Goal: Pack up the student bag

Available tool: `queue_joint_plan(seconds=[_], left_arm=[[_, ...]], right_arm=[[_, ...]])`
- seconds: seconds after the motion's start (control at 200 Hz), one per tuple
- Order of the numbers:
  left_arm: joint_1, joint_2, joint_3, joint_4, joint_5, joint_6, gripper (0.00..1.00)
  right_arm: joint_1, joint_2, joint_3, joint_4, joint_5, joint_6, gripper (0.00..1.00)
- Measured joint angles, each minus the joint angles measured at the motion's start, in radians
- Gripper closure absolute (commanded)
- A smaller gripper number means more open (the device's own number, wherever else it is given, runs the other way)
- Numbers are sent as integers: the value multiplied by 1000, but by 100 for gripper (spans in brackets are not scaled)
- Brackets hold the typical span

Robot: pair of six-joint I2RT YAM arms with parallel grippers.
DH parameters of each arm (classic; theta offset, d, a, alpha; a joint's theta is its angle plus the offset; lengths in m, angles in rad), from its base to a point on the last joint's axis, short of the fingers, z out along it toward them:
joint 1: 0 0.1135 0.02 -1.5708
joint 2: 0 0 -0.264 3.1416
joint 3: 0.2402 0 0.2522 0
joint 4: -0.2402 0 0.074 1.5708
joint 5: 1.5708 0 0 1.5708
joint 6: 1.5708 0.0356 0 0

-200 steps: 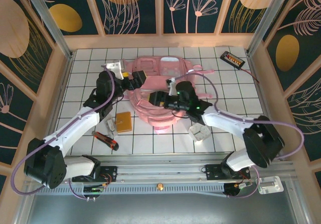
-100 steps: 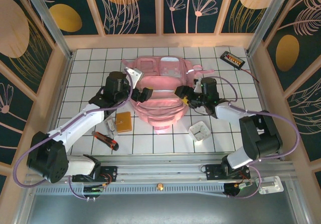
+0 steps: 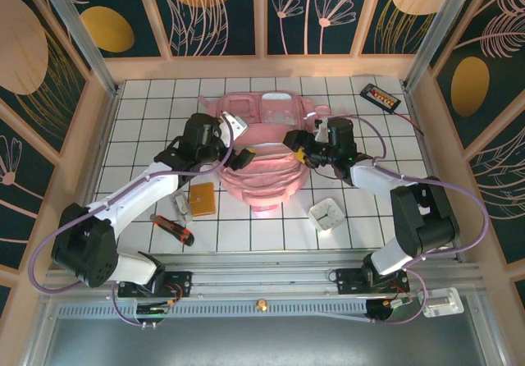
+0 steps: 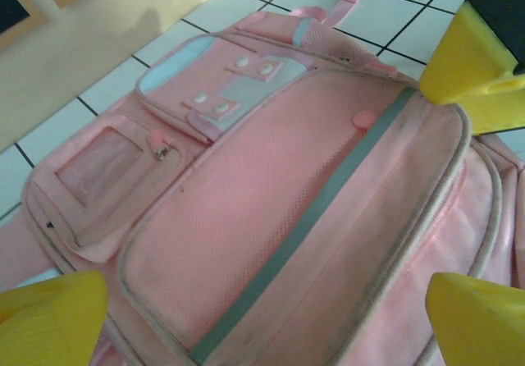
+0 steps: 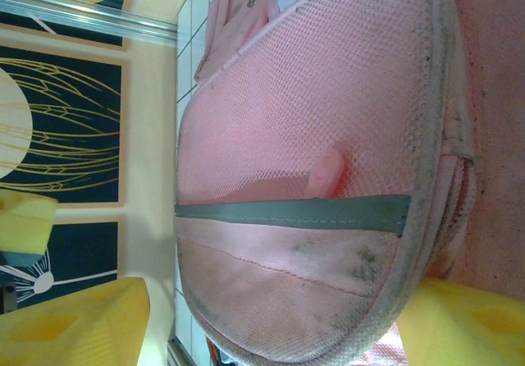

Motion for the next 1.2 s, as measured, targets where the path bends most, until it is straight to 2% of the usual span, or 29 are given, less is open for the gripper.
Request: queue_joint_plan(seconds=[0.355,0.475,0.771,0.981,1.021,1.086,1.141,1.201], left_arm=[[-108,229,132,-90,-14,249,4],[-109,278,137,-103,-31,282,4],[-109,354,269,-113,-70,290,15],[-109,388,345,-150,-81,282,38],[-109,405,367,-166,-82,275,49],[-109,425,392,-179,-81,267,82],[-109,437,410,-192,-81,259,100],[-109,448,432,-207,-83,255,100]], right_arm=[[6,0,23,0,0,23,22],[8,0,34,4,0,24,22],[10,0,38,8,-1,26,22],[9,0,38,12,-1,25,22],[9,0,38,12,-1,25,22],[8,0,38,10,0,24,22],[6,-1,38,5,3,21,22],[5,-6,38,-1,9,13,22]])
